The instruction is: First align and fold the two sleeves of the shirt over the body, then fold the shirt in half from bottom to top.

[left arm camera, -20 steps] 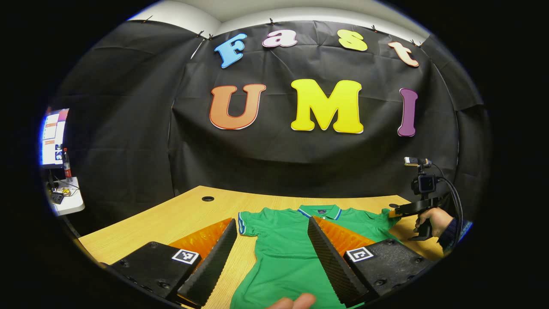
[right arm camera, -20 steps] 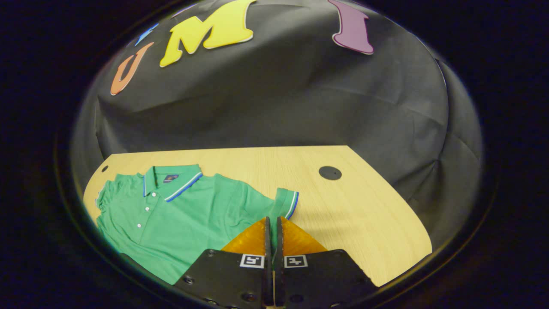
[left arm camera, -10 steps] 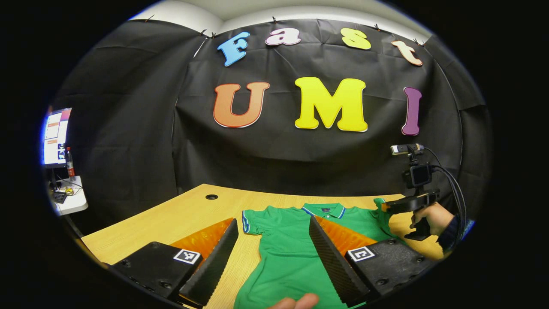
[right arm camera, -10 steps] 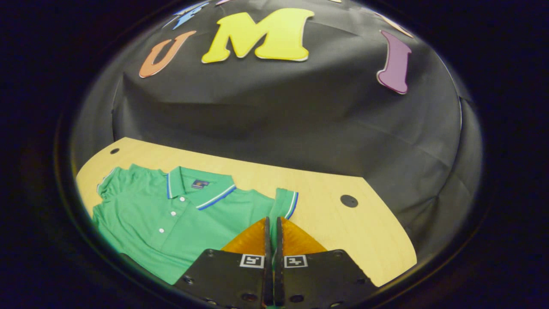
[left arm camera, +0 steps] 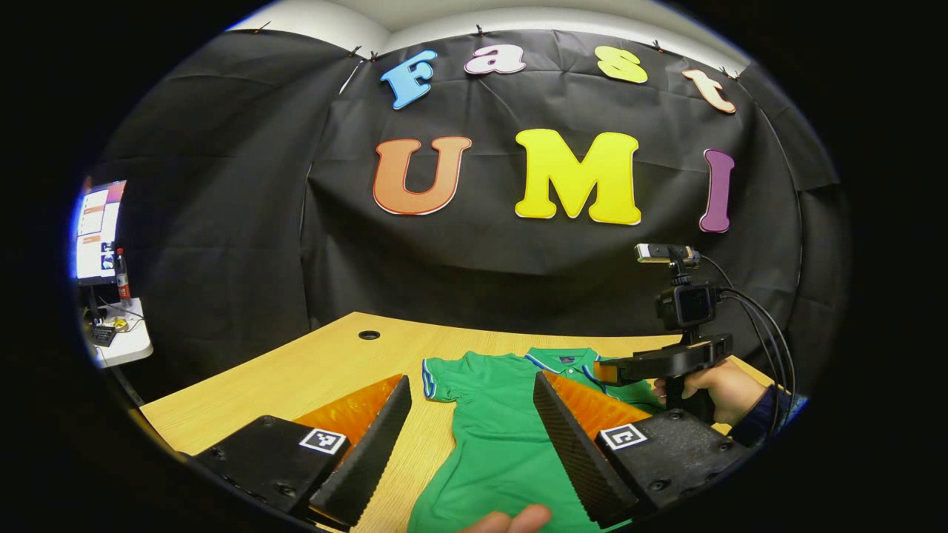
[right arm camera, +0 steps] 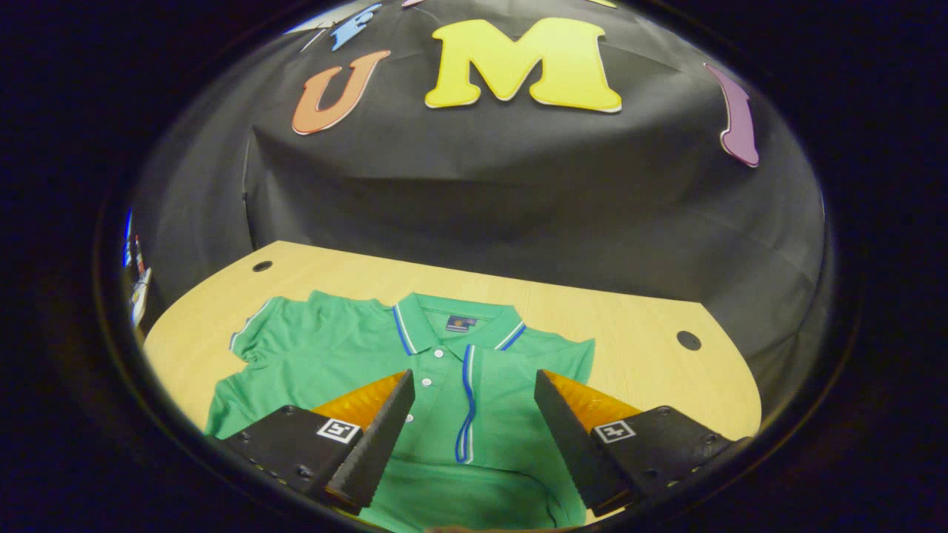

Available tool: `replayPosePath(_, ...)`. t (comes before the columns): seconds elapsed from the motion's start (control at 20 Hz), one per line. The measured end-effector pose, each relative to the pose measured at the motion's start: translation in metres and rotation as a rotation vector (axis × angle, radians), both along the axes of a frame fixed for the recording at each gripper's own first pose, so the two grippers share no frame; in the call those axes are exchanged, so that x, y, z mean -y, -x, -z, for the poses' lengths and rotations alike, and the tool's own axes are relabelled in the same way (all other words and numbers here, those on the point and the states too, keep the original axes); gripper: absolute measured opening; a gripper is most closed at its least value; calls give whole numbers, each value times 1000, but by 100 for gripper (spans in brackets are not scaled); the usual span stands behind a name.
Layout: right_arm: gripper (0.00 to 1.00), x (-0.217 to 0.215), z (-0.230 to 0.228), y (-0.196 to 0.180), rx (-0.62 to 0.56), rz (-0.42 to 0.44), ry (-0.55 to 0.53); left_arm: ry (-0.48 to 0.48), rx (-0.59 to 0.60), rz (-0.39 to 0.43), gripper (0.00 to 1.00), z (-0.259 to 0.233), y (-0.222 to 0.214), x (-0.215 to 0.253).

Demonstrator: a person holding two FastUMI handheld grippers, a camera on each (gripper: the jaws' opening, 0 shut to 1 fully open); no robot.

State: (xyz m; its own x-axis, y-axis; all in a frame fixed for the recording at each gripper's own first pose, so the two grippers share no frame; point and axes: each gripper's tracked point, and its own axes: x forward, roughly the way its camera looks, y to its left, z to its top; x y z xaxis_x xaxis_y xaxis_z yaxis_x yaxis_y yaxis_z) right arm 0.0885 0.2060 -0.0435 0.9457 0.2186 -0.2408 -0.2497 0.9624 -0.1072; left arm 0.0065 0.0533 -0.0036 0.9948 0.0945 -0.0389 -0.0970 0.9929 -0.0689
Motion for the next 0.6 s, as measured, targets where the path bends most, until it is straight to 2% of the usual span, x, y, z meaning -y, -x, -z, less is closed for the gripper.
replayPosePath(0.25,95,15,-47,52,129,-9,-51,9,-8,18,100,3,-3,6)
replayPosePath(0.5,96,55,-88,136,300,-11,-54,12,-56,50,100,20,-9,14)
replayPosePath(0.6,96,71,-89,174,349,-5,-58,14,-82,49,100,27,-11,15)
